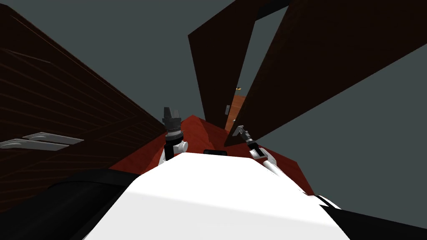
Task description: Pull the door open
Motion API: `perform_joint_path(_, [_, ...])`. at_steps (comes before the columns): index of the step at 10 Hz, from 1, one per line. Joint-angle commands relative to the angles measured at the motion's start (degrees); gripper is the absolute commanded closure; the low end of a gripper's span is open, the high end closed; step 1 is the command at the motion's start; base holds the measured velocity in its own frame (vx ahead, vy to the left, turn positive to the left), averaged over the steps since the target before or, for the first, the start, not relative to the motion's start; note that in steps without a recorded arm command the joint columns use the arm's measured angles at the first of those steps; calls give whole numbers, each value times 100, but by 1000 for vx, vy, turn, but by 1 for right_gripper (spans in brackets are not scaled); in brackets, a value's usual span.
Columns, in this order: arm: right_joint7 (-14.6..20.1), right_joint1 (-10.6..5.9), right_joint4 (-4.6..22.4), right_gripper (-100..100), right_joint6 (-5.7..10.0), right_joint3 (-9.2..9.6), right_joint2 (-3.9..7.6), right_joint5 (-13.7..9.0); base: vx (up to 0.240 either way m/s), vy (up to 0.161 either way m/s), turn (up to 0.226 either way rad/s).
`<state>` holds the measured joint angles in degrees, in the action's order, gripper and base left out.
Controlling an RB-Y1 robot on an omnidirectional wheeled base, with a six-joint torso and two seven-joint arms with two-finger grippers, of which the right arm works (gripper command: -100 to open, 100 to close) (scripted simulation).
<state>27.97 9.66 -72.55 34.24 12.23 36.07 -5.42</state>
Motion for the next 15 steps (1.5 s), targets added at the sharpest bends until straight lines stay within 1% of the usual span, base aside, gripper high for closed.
perform_joint_path(1, [59,50,-5,100,126,42,71,11,-191,-100,139])
perform_joint_path(3, [168,121,23,100,342,105,220,22,-176,-124,160])
perform_joint_path(4, [197,140,30,100,400,121,260,25,-151,-131,103])
perform_joint_path(5, [254,178,45,100,514,155,339,31,-162,-117,102])
perform_joint_path(6, [282,196,52,100,569,171,377,34,-148,-116,106])
perform_joint_path(8, [375,257,76,100,754,225,504,44,-196,-107,124])
perform_joint_path(9, [404,277,83,100,813,242,545,47,-182,-96,81])
perform_joint_path(10, [376,263,60,100,751,232,516,47,-77,-44,10])
perform_joint_path(11, [421,280,117,100,853,269,565,63,-132,-81,98])
perform_joint_path(14, [515,281,221,100,1067,325,671,87,-202,-140,178])
perform_joint_path(15, [532,281,240,100,1107,335,691,92,-155,-133,109])
